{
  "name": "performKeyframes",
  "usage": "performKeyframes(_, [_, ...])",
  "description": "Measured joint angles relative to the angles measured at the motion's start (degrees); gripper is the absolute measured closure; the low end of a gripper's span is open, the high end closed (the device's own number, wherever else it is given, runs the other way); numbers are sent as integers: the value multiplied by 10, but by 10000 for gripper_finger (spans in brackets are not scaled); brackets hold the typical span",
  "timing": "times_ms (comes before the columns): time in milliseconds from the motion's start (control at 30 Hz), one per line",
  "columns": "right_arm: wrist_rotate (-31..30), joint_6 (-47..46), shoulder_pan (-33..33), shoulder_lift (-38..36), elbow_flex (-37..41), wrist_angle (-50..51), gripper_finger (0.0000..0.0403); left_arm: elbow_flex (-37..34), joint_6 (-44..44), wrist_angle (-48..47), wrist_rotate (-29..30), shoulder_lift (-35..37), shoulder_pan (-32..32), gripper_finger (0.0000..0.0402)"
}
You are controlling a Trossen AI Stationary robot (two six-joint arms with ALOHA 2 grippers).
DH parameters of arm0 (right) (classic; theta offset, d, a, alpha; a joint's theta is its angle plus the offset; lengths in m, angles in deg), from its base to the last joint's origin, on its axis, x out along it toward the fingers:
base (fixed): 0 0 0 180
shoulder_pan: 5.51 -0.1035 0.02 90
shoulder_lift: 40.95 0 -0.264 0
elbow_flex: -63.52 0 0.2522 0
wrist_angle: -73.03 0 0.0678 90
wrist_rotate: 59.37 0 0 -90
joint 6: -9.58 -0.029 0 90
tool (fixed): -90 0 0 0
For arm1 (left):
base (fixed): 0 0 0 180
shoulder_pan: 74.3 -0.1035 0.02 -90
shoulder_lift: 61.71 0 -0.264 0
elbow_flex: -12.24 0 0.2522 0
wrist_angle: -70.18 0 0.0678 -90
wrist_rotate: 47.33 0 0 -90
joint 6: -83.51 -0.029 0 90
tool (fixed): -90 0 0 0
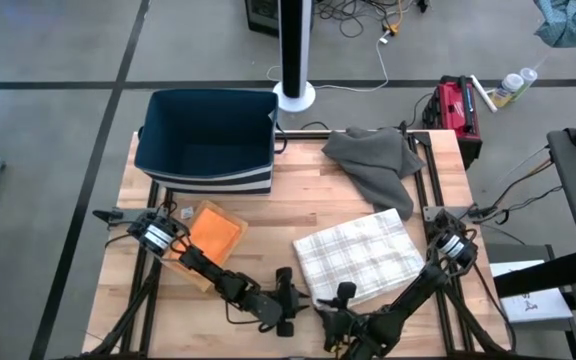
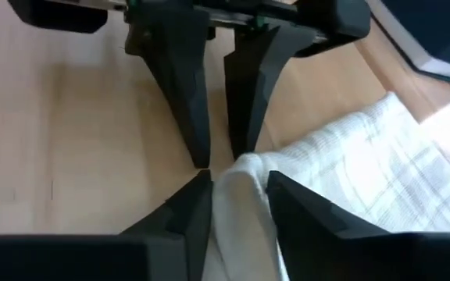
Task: Fold towel
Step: Fold the white patterned kitchen towel
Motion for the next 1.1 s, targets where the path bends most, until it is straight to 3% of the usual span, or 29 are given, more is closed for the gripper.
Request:
performKeyframes(400, [55, 6, 3, -21, -5, 24, 394, 0, 0, 1, 0, 0, -6, 296])
performKeyframes(633, [55, 7, 5, -28, -43, 101, 391, 0, 1, 2, 1, 0, -11, 296])
performKeyframes(1100, [55, 1, 7, -27, -45, 111, 399, 1, 6, 3, 1, 10, -22, 296])
